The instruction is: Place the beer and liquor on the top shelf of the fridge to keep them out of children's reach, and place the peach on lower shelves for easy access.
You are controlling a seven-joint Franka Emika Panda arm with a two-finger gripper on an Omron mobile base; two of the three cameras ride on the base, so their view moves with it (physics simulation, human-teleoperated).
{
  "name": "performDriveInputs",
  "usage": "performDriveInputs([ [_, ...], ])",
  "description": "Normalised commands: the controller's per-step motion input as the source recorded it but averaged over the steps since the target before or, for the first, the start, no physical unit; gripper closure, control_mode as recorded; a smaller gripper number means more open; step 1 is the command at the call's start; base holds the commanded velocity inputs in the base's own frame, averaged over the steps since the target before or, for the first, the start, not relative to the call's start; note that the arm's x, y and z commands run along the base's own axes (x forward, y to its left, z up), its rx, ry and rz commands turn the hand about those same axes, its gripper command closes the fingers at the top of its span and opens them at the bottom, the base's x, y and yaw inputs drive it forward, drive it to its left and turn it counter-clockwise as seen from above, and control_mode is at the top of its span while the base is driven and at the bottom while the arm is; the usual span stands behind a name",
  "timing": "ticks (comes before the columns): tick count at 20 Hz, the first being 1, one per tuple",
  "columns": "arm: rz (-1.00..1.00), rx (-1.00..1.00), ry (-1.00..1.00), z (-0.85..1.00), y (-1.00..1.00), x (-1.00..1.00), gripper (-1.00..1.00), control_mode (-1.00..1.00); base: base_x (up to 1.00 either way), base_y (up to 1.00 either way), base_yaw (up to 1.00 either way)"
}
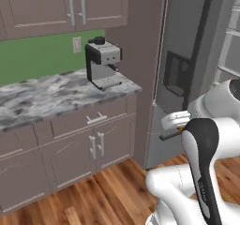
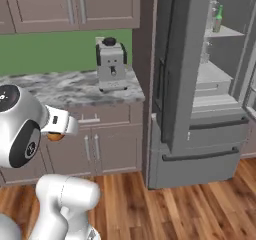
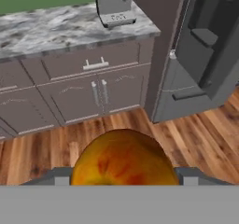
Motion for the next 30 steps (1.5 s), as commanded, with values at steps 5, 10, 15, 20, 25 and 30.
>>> performDriveInputs([
  [5,0.00,0.00,0.00,0.00,0.00,0.00,1.00,1.00,-0.05,-1.00,-0.36],
  [10,0.00,0.00,0.00,0.00,0.00,0.00,1.00,1.00,0.11,-0.98,-0.29],
  [15,0.00,0.00,0.00,0.00,0.00,0.00,1.00,1.00,0.41,-0.83,-0.16],
  [20,0.00,0.00,0.00,0.00,0.00,0.00,1.00,1.00,0.51,-0.63,-0.10],
  [25,0.00,0.00,0.00,0.00,0.00,0.00,1.00,1.00,0.53,-0.27,0.00],
  [30,0.00,0.00,0.00,0.00,0.00,0.00,1.00,1.00,0.66,-0.03,0.15],
])
